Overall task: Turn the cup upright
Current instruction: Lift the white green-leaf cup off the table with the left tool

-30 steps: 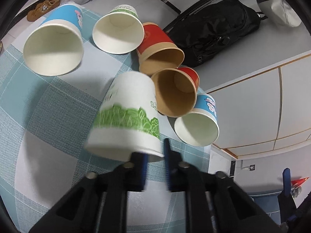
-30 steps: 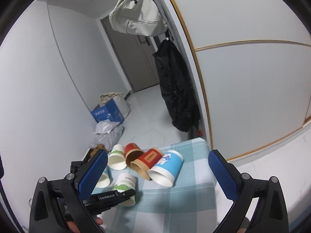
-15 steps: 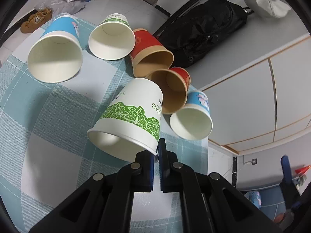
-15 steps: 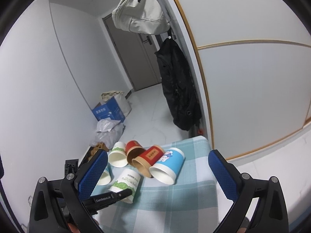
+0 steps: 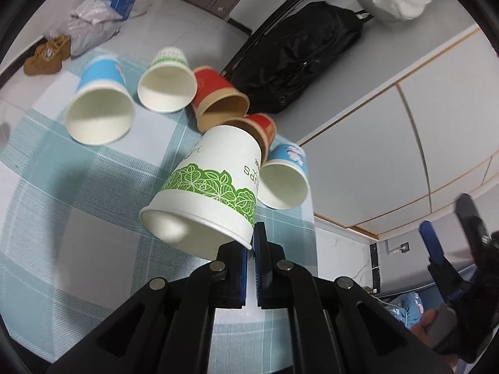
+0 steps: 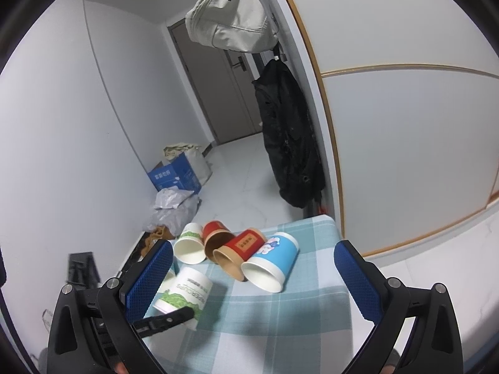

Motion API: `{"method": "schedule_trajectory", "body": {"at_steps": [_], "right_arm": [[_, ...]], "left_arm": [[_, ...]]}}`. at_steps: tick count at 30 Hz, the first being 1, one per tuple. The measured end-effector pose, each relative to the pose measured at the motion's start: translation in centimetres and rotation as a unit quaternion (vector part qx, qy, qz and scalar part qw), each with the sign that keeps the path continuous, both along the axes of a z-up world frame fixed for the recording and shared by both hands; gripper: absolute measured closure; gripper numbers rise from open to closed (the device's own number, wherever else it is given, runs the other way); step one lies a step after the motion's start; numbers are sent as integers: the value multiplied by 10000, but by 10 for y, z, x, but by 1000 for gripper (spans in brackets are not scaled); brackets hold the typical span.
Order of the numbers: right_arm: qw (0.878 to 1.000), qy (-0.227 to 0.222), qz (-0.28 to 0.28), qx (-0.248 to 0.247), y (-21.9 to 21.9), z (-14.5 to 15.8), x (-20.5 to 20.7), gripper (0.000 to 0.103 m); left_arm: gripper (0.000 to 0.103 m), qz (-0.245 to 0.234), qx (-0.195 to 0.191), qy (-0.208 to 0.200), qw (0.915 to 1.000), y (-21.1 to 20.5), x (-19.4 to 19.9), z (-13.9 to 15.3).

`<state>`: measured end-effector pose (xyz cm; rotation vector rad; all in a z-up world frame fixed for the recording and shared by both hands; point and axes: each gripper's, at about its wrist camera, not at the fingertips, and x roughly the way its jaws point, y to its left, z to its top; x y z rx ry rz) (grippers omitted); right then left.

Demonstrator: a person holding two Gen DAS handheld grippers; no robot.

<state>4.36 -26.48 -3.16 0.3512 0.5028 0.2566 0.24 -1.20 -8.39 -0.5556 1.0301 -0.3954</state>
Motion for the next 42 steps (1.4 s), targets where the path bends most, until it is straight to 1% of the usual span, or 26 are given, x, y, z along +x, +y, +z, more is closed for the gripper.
{"method": "schedule_trajectory", "body": {"at_steps": [3, 7, 10, 13, 17, 21, 25, 29, 35, 42], "right_arm": [[10000, -40, 28, -10, 1, -1, -4, 0], [9999, -147, 53, -22, 5, -1, -7, 0], [9998, -153, 78, -111, 13, -5, -7, 0], [9995, -149, 171, -208, 22, -9, -8, 0], [9995, -149, 224, -184, 26, -13, -13, 0], [9993, -147, 249, -227, 29, -16, -21, 0], [9988, -169, 245, -384, 31, -17, -23, 0], [9989, -130, 211, -392, 31, -19, -24, 0], [9985, -140, 231, -479, 34, -19, -25, 0], [9985, -55, 191, -505, 32, -23, -24, 0]], "left_arm": [[103, -6, -4, -129, 9999, 5, -9, 12], [103, 9, -140, -316, 9994, 15, -24, 28], [103, 5, -98, -405, 9991, 20, -35, 37], [103, 24, -13, -421, 9991, 25, -46, 38], [103, 58, 141, -363, 9992, 30, -54, 28], [103, 28, 207, -135, 9997, 28, -60, 7], [103, -47, 363, -170, 9992, 23, -66, -8], [103, -37, 404, -48, 9992, 19, -67, -22], [103, -80, 633, -82, 9979, 14, -71, -26], [103, 99, 744, 2, 9972, 18, -69, -33]]}}
